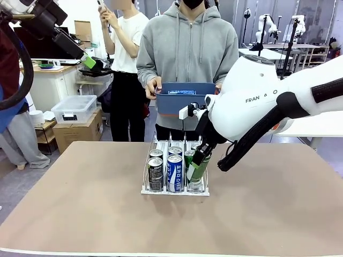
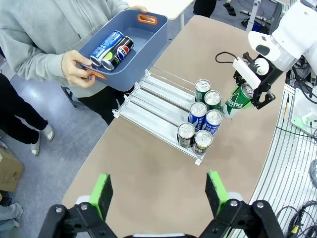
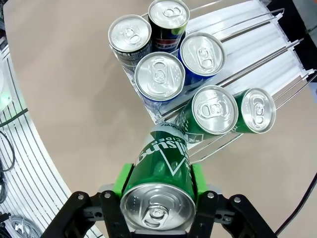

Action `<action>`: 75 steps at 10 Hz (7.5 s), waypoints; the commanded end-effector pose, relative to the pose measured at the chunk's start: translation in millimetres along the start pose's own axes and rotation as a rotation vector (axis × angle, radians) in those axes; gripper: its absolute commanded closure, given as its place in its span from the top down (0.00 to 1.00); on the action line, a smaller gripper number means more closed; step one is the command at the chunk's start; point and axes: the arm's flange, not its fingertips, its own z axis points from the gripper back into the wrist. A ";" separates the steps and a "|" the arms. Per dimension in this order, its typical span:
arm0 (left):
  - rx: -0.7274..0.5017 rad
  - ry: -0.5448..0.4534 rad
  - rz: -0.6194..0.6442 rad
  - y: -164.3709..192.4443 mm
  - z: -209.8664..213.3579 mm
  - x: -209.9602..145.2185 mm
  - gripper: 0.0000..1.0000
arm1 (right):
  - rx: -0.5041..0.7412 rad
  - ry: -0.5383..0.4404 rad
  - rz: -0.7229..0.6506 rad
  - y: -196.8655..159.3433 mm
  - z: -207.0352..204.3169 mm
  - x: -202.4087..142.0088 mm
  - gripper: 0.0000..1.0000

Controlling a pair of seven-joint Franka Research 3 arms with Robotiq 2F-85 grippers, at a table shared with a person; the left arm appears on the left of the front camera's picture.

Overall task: Fill the beverage cans into the dispenser.
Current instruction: Place the picked Sprite in the line of the Automatic Can Dispenser with the same cans, then pick up the Ionic drink handed by the human.

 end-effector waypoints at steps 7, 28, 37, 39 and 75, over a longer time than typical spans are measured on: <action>0.005 0.001 0.006 1.5 0.5 -1.1 1.00 | -0.080 -0.043 -0.010 -34.1 -25.4 14.7 0.58; 0.005 0.001 0.006 1.5 0.5 -1.1 1.00 | 0.037 0.103 -0.014 -39.1 -42.0 8.7 0.82; 0.005 0.001 0.006 1.5 0.5 -1.1 1.00 | 0.027 0.035 -0.048 -34.3 1.7 9.5 1.00; 0.005 0.001 0.006 1.5 0.5 -1.1 1.00 | 0.027 0.035 -0.048 -34.3 1.7 9.5 1.00; 0.005 0.001 0.006 1.5 0.5 -1.1 1.00 | 0.049 -0.107 -0.152 -116.0 217.2 -14.9 1.00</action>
